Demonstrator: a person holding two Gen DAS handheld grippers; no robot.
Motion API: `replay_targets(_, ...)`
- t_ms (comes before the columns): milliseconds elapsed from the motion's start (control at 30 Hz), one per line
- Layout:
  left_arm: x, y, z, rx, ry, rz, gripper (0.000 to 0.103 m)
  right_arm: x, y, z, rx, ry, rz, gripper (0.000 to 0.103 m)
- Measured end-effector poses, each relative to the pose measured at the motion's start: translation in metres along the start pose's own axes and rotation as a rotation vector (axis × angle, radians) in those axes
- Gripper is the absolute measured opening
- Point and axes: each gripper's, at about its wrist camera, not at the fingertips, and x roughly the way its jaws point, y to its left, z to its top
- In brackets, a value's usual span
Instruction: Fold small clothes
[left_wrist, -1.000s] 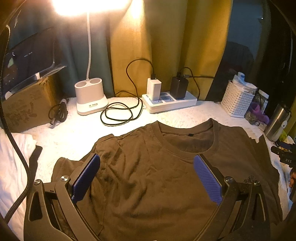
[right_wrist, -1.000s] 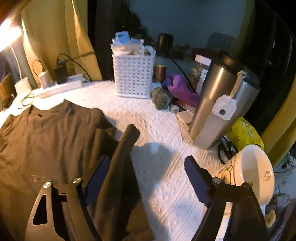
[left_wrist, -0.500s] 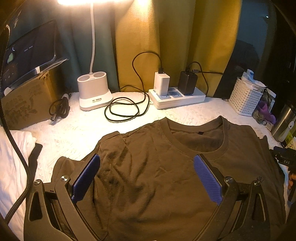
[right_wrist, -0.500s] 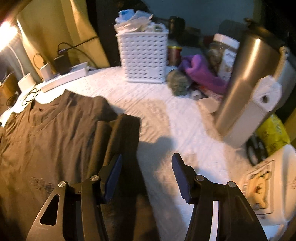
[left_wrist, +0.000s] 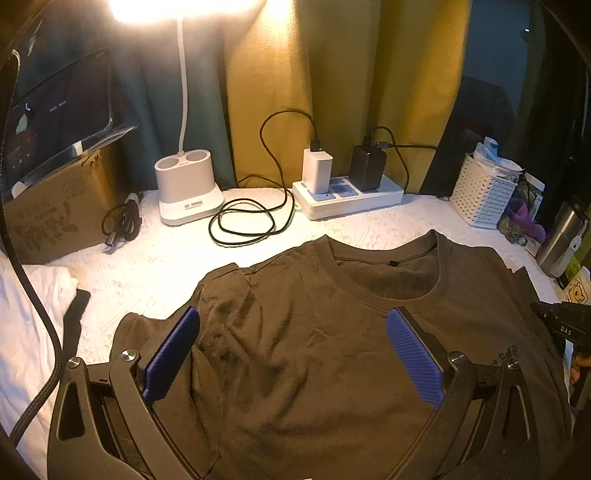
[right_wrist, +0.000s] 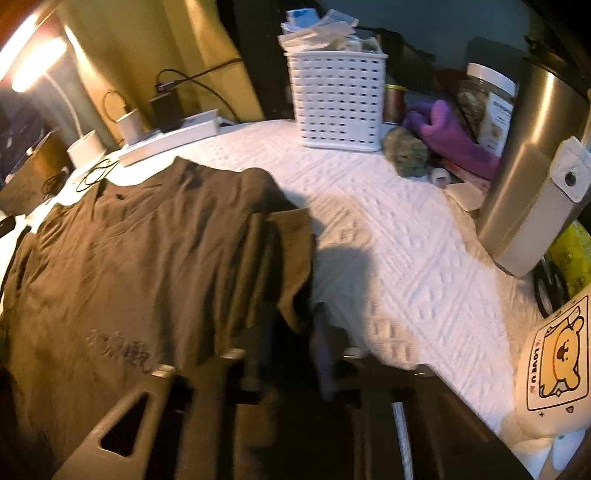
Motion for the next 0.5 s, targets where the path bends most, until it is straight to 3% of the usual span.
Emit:
replay_targets(300, -0.015, -0.005, 0.001, 0.003, -0.021, -0.003, 0.1, -0.051, -0.041, -0.007, 0.099, -0.097, -0.153, 0.006)
replay_targets(500, -0.024, -0.002, 0.0, 0.0, -0.026, -0.001, 0.1, -0.08, -0.058, -0.022, 0.172, -0.145, -0.209, 0.005)
